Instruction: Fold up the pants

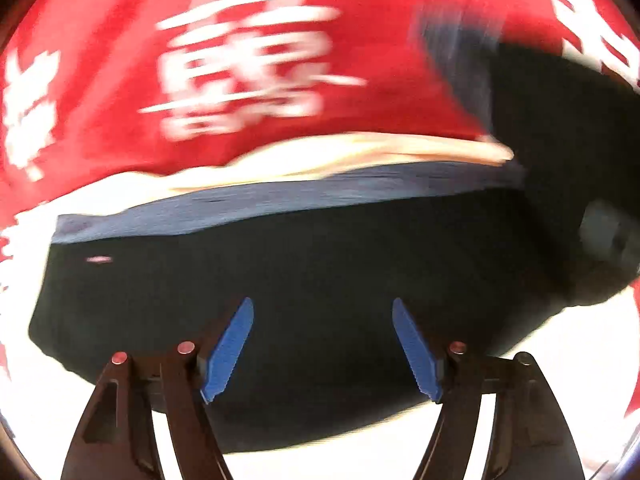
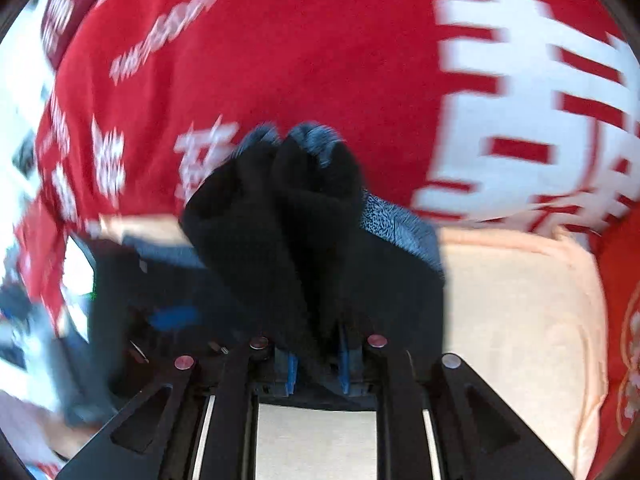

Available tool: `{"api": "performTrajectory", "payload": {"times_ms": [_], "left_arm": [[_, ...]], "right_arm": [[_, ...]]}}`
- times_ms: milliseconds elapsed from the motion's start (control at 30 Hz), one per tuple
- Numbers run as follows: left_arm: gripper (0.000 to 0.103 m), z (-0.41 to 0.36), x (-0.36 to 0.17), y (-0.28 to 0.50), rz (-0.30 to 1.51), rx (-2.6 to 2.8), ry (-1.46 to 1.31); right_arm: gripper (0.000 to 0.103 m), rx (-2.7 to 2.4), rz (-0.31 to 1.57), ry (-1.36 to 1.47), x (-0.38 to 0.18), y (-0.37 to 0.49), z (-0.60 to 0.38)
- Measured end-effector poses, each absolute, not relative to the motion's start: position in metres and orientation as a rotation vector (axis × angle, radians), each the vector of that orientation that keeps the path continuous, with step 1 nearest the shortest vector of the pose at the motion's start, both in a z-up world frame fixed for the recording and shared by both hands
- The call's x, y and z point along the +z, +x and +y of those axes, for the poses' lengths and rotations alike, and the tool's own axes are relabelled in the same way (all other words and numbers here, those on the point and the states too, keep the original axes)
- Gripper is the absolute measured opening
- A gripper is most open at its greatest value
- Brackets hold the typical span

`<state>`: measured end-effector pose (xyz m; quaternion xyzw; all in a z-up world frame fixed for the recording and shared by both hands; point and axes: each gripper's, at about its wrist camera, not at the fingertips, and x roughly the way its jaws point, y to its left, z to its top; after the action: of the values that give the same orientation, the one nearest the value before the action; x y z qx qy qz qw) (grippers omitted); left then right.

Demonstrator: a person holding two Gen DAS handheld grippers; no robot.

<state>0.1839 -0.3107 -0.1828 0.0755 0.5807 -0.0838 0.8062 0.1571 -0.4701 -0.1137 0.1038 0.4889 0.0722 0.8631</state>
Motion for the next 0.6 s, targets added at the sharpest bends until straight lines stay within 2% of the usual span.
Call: {"api": "performTrajectory", "payload": {"times_ms": [200,233,333,367,467,600], "left_arm": [[0.074,-0.225,-0.2,0.19,1.291,-0.069,0.193],[0.074,-0.215,-0.201,0.189,1.3,-0.06,0.183],[0.074,-0.201,-0.199,0.185,1.3,-0.06,0.161],[0.074,-0.206,-0.199,0.183,1.302,-0.061,0.159],[0.074,-0.196,-0.191,0.181,1.303,-0.085,0.123],[0.074,-0.2,-0.182,0.187,1.283,-0.136,0.1]], "right_arm": [[0.029,0.12,1.198,-0.112,-0.194,0.16,-0.349],[0.034,0.097,1.195,-0.169,-0.197,0.158,-0.338],[0.069,0.109,1.164,-0.263,-0.187,0.146,-0.315],[0.073,0.144,1.152,-0.259,-0.179,0.141,-0.311],[0.073,0.218,1.085,-0.294,-0.149,0.117,-0.306],[0.073,0.21,1.132,-0.087,-0.135,0.12,-0.336]]}}
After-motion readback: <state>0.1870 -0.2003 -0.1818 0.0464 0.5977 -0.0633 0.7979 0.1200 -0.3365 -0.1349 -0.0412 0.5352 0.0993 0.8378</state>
